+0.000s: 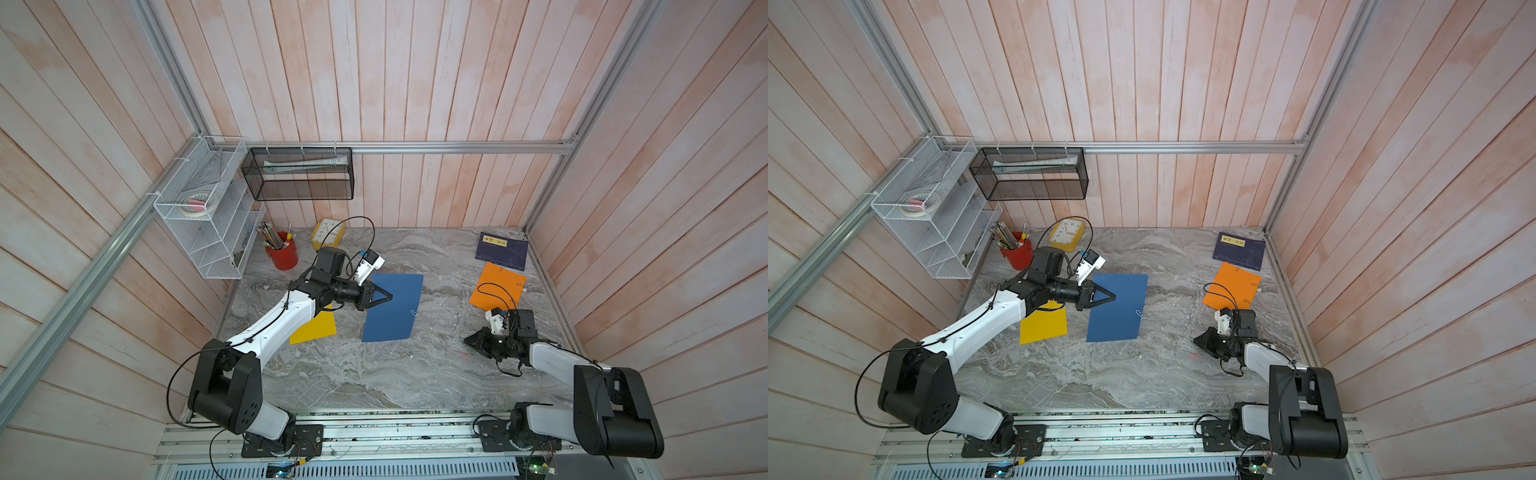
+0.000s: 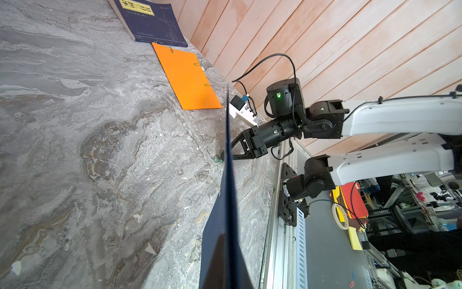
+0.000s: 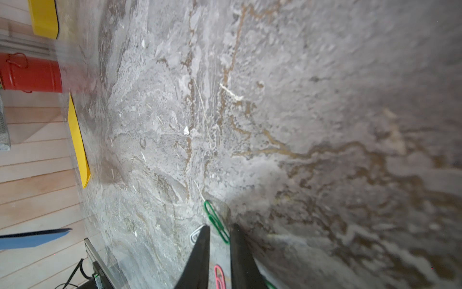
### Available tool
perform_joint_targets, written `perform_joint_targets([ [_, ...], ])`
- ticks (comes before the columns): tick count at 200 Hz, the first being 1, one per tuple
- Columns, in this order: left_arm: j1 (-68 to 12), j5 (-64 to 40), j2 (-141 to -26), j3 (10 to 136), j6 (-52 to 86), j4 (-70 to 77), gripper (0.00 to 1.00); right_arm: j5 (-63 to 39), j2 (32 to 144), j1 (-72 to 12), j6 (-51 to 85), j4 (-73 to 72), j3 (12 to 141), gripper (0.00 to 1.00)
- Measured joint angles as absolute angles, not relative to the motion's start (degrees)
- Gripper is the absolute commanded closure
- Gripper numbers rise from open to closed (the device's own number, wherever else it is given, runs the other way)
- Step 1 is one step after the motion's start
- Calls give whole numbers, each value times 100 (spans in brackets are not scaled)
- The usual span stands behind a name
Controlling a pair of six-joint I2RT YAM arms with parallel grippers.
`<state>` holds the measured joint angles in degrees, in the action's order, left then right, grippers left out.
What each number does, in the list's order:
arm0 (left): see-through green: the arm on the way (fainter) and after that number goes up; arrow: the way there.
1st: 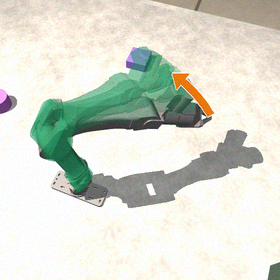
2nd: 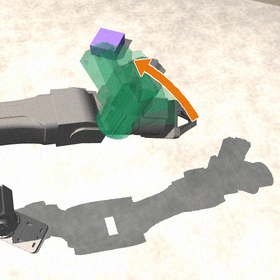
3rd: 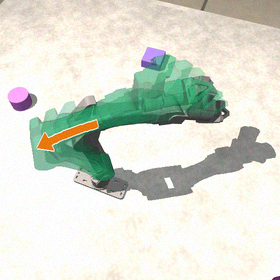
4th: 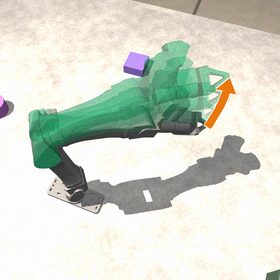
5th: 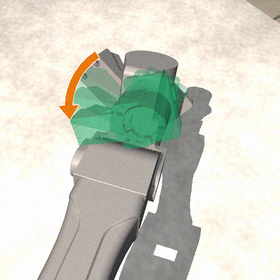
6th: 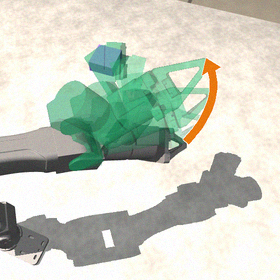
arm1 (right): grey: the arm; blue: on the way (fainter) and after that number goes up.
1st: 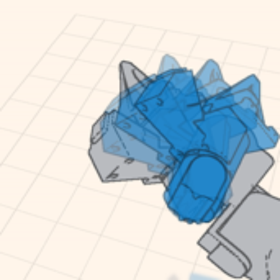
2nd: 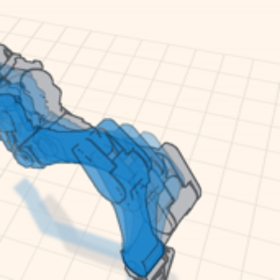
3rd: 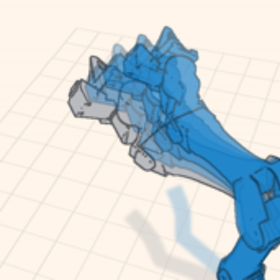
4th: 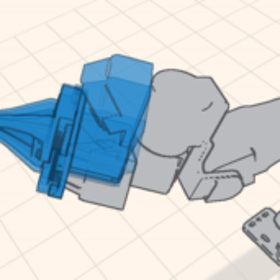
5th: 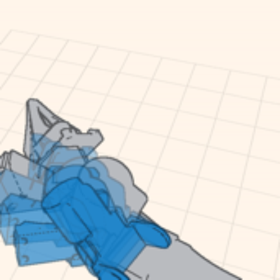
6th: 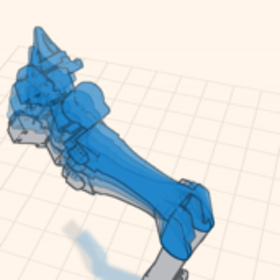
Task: Unclip the paperclips from the documents
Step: Place the paper clip at the center of the board.
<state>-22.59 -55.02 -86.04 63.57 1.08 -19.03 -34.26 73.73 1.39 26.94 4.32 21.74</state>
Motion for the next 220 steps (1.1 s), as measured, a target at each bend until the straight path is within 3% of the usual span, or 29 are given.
perform_joint_targets([
  [143,-2255,-5546,-8606,6357,110,-1859,100,-3413,6960,128,2392,816,2580,71],
  [182,-2255,-5682,-8606,6357,134,-1824,100,-3795,6720,-222,2115,646,2816,61],
  [220,-2255,-5937,-8608,6357,268,-1594,100,-4558,6233,-735,2156,-375,2757,41],
])
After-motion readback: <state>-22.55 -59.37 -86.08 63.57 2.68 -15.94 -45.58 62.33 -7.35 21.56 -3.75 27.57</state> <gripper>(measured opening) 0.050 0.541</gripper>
